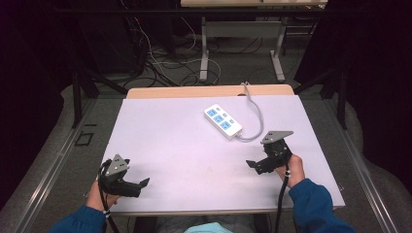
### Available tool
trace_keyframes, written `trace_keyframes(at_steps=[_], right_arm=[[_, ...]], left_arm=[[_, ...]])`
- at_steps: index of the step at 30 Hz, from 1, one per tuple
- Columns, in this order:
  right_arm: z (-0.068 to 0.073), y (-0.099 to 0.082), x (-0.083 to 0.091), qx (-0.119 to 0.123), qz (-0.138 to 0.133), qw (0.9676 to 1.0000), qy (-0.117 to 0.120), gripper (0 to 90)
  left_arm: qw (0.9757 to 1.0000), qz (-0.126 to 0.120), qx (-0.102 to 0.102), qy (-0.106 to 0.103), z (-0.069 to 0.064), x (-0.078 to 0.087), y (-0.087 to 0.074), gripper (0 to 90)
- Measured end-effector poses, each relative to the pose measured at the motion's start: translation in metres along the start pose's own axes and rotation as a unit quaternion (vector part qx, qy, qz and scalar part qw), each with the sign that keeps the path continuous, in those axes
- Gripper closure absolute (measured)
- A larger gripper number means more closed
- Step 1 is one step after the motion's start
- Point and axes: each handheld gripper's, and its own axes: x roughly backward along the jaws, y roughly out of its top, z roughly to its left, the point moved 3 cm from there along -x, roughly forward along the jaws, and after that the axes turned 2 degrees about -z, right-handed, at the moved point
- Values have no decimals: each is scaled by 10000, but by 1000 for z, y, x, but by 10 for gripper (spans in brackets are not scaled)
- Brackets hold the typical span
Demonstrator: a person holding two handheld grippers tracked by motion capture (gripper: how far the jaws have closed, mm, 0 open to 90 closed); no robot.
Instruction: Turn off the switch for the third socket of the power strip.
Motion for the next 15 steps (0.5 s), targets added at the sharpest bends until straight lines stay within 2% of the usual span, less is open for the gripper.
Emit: trace_keyframes(at_steps=[4, 5, 9, 15], right_arm=[[-2, 3, -3, -24, -112, 9999, -22, 0], [-3, 4, -2, -56, -24, 10000, -12, 0], [-6, 8, -7, -24, -60, 10000, -1, 0], [-13, 16, -12, -97, -70, 9999, 28, 0]], left_arm=[[10000, 7, 0, 5, 0, 0, 0, 2], [10000, 19, -24, 7, 0, 0, 0, 2], [10000, 24, -47, 19, 0, 0, 0, 2], [10000, 19, -69, 42, 1, -1, 0, 2]])
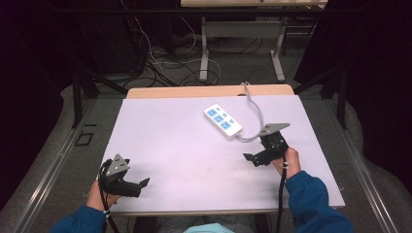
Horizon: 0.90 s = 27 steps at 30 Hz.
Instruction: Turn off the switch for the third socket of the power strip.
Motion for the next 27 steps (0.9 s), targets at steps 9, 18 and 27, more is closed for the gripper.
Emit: trace_keyframes(at_steps=[9, 18, 27], right_arm=[[-8, 8, -10, -79, 2, 10000, 35, 0], [-15, 17, -19, -85, -13, 10000, 16, 0], [-21, 27, -30, -168, -37, 9998, 24, 0]], left_arm=[[10000, 21, 5, -19, 0, 1, 0, 2], [10000, 10, 6, -27, 0, 1, 0, 2], [10000, 13, -7, 0, 0, 0, 0, 2]])
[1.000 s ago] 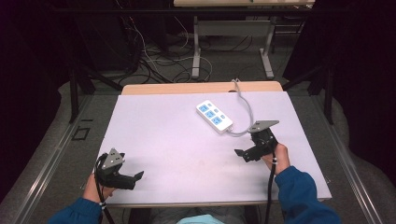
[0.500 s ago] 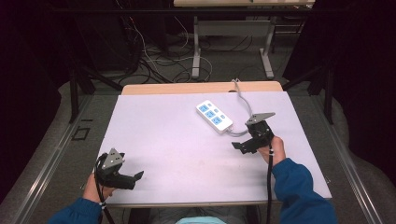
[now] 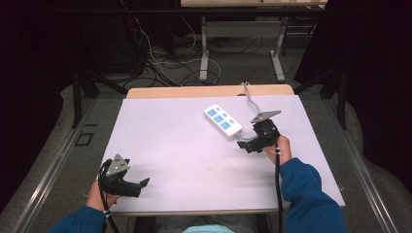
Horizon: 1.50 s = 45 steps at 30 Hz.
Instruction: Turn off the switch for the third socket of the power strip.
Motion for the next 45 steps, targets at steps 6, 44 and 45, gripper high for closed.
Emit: trace_keyframes(at_steps=[6, 44, 45], right_arm=[[-3, 7, -7, -8, 6, 10000, 6, 0], [-13, 57, -61, -3, -114, 9997, 203, 0], [-13, 59, -63, -26, -126, 9997, 189, 0]], left_arm=[[10000, 27, 11, -25, 0, 0, 0, 2], [9999, 98, 45, -23, 2, 0, -3, 2], [9999, 71, 72, -32, 2, 0, -3, 2]])
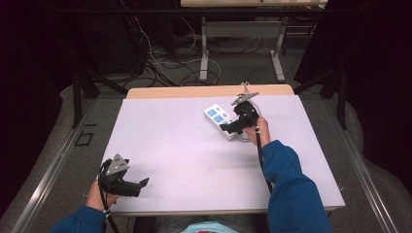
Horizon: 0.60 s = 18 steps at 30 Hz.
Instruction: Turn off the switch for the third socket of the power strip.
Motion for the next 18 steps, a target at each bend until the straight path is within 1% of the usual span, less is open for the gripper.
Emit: trace_keyframes(at_steps=[1, 2, 3, 4, 5, 6, 7, 8, 9, 10, 11, 12, 13, 15, 16, 17, 18], right_arm=[[-1, 1, -1, 10, 11, 10000, 7, 0], [-2, 2, -2, 10, -6, 10000, -21, 0], [-2, 2, -4, 17, 19, 10000, -18, 0], [-3, 2, -5, -19, 25, 10000, -23, 0], [-4, 3, -6, -6, -24, 10000, 6, 0], [-5, 3, -7, -10, 33, 10000, -40, 0], [-5, 3, -7, -42, 54, 10000, 6, 0], [-6, 4, -8, -78, 55, 10000, -17, 0], [-8, 4, -8, -133, 121, 9998, -68, 12], [-9, 5, -9, -135, 85, 9998, -96, 40], [-11, 5, -10, -160, 65, 9998, -94, 46], [-12, 6, -11, -191, 56, 9997, -131, 46], [-14, 7, -12, -159, 77, 9998, -136, 46], [-16, 9, -12, -216, 48, 9996, -158, 46], [-18, 9, -12, -170, 45, 9997, -165, 47], [-18, 10, -12, -229, 36, 9996, -173, 47], [-19, 11, -12, -206, 27, 9996, -175, 50]], left_arm=[[10000, -34, -5, 30, 0, 0, 0, 2], [10000, -15, -41, 24, 1, 1, 0, 2], [10000, -69, 9, 55, 1, 1, -1, 2], [10000, -44, 30, 33, 1, 1, -1, 2], [10000, -36, 12, 35, 1, 1, 0, 2], [10000, -40, -1, 30, 1, 1, 0, 2], [10000, -25, -19, 24, 0, 1, 0, 2], [10000, -14, -38, 35, 0, 1, 0, 2], [10000, -63, -36, 45, 0, 1, 0, 2], [10000, -76, -5, 46, 0, 1, 0, 2], [10000, -50, -4, 36, 0, 1, 0, 2], [10000, -30, -4, 34, 0, 1, 0, 2], [10000, -30, -12, 39, 0, 1, 0, 2], [10000, -28, -20, 53, 0, 1, 0, 2], [10000, -50, 7, 55, -1, 1, 0, 2], [10000, -52, 7, 43, -1, 1, 0, 2], [10000, -22, -32, 46, 0, 1, 0, 2]])
